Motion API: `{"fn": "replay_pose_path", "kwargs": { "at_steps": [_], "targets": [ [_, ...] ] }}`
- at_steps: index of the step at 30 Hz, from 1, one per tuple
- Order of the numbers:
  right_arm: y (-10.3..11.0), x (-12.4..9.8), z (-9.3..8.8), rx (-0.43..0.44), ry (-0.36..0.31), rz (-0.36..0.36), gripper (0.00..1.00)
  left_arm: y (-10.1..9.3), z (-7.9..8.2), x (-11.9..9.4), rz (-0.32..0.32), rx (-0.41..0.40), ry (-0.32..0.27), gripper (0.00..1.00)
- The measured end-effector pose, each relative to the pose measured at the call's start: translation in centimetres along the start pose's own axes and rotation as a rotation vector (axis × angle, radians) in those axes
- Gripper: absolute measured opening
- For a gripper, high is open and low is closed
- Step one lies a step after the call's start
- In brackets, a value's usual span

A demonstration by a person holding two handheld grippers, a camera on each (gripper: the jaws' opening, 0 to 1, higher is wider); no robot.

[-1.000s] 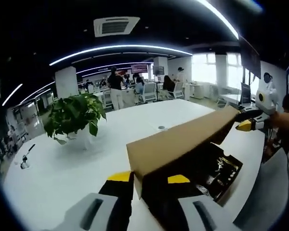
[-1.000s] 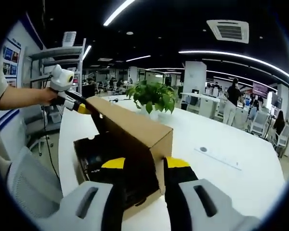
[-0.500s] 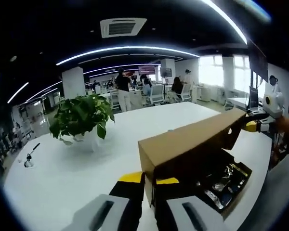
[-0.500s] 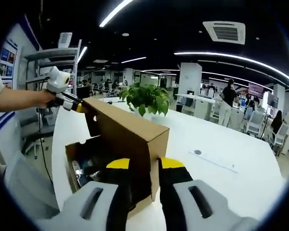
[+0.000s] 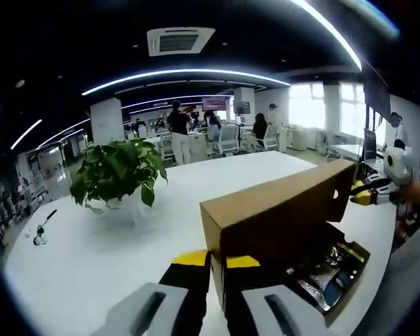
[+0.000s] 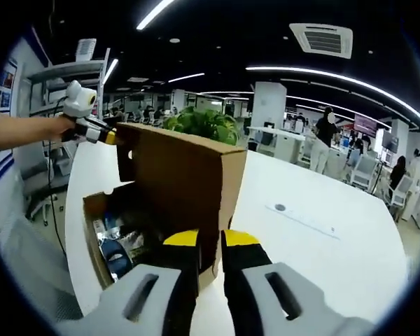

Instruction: Operate the shoe box by opening the lid, removing the specified soft item, and placing it in the target area until the item is outside and the box remains undamaged.

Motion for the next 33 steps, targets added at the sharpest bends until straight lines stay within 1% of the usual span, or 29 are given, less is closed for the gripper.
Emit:
{"fn": "replay_pose_path", "kwargs": {
  "at_steps": [5, 13, 20, 23, 30, 33],
  "targets": [
    [-0.3, 0.4, -1.2, -0.002, 0.037, -0.011, 0.07, 0.4, 0.2, 0.5, -0.003, 0.0, -0.002, 0.05],
    [-0.5, 1.5, -2.3, -0.01, 0.079, -0.013, 0.07, 1.2, 0.4, 1.6, -0.011, 0.003, 0.0, 0.05],
    [-0.4, 2.8, -2.8, -0.022, 0.103, -0.01, 0.06, 2.1, 0.4, 2.4, -0.018, 0.001, 0.002, 0.05],
    [-0.4, 3.2, -2.9, -0.019, 0.11, -0.015, 0.06, 1.7, 0.6, 2.5, -0.019, -0.002, 0.001, 0.05],
    [-0.9, 3.9, -3.2, -0.006, 0.119, -0.035, 0.03, 1.9, 0.8, 3.0, -0.018, -0.012, -0.003, 0.05],
    [-0.9, 4.2, -3.4, 0.003, 0.122, -0.033, 0.03, 1.9, 0.9, 3.1, -0.019, -0.02, -0.004, 0.05]
  ]
}}
Point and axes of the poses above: the point that each gripper's makers call its tool centre point, and the gripper's own axes: x roughly forward along the fingers, y roughly to its left, z roughly out of its top, the point moved 6 cm from there along -x, roughly backward along the fingers, and after that the axes turned 1 degree about x, right-handed, at the moved point
